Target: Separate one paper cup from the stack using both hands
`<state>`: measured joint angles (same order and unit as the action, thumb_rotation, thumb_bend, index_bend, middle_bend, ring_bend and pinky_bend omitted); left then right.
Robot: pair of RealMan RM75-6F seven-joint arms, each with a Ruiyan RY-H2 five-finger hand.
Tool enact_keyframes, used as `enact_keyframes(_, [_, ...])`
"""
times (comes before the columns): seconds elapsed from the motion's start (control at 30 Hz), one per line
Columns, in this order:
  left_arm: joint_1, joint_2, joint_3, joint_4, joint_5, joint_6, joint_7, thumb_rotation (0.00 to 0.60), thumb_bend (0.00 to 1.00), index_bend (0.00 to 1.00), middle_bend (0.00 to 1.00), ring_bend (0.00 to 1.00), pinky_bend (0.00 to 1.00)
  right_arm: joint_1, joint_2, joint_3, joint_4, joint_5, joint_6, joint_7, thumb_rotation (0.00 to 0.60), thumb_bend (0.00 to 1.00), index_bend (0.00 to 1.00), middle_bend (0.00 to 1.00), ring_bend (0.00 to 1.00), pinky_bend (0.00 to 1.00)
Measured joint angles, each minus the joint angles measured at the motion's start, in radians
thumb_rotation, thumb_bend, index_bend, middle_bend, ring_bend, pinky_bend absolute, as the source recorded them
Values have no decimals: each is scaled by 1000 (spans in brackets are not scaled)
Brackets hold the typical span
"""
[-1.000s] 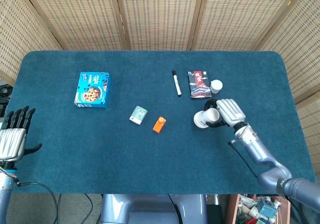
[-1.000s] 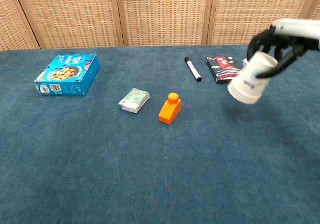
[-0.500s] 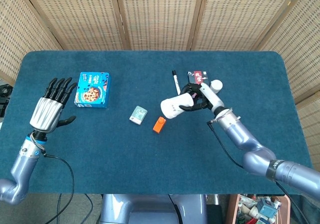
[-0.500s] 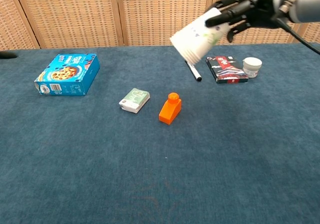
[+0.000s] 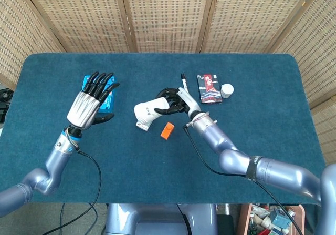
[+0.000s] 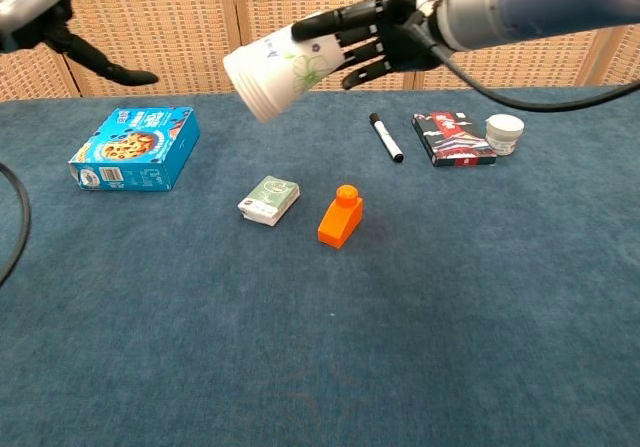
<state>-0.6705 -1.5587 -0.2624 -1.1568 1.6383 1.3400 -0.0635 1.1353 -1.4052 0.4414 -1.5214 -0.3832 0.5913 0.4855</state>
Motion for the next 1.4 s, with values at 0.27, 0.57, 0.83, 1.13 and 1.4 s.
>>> enact_keyframes(0.27, [-41,-78,10,21,13,10,-1,600,136,337,0,0,0,33,-19,2,-3,88,37,-49,600,564,559,597,499,665])
enact_keyframes(0.57, [-69,-171,14,110,24,90,6,600,239,431,0,0,0,8,12,32,-31,110,35,-65,600,579,559,598,499,665])
enact_keyframes(0.83, [-95,-229,-3,178,28,166,20,600,265,495,0,0,0,-5,19,41,-40,121,13,-70,600,579,559,598,499,665])
enact_keyframes(1.13, [-112,-260,6,226,15,169,40,600,276,501,0,0,0,-18,29,52,-41,120,2,-73,600,582,559,598,499,665])
enact_keyframes(1.4, [-118,-271,8,274,-2,171,24,600,277,506,0,0,0,-25,42,56,-50,123,-1,-78,600,586,559,598,499,665])
